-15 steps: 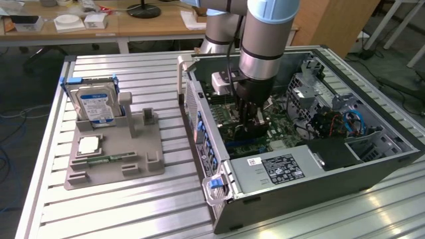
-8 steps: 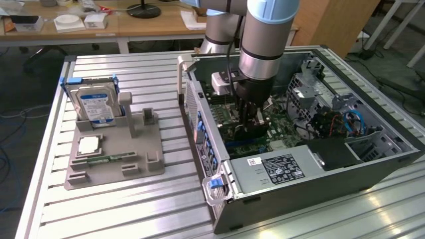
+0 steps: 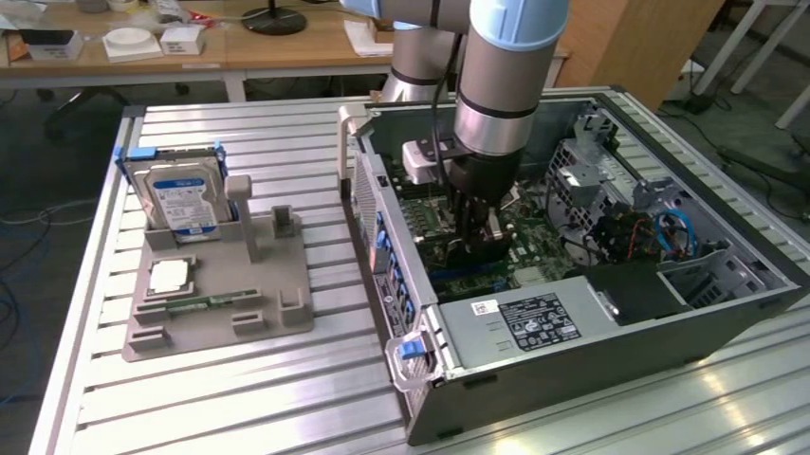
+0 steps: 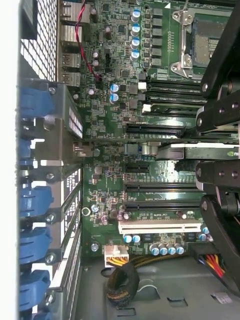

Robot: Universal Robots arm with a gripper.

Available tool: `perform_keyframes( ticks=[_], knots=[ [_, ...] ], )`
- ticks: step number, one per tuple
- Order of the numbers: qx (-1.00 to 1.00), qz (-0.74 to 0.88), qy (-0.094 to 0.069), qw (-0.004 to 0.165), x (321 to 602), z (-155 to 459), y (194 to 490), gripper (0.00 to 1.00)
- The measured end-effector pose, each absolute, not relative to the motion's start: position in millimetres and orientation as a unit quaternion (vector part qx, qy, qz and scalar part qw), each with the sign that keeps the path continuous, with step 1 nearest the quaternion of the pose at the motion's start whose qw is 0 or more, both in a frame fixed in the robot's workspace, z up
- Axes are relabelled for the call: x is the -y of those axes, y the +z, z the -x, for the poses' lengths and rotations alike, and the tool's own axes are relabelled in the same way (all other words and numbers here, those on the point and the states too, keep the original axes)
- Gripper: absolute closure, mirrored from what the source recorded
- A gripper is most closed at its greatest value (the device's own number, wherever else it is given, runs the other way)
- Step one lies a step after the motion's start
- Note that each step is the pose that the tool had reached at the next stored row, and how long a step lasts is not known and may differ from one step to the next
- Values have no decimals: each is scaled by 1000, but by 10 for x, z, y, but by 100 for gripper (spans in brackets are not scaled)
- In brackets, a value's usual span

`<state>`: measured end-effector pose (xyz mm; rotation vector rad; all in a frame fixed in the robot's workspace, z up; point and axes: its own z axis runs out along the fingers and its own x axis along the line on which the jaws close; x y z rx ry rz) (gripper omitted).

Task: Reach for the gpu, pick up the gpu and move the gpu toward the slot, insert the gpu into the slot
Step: 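Insert the gpu into the slot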

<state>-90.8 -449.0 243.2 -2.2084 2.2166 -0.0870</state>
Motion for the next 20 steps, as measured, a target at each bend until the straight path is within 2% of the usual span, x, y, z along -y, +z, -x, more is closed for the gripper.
perform_keyframes(
  ticks=[20],
  knots=[
    [-708, 705, -28, 6, 4500, 913, 2468, 74]
  ],
)
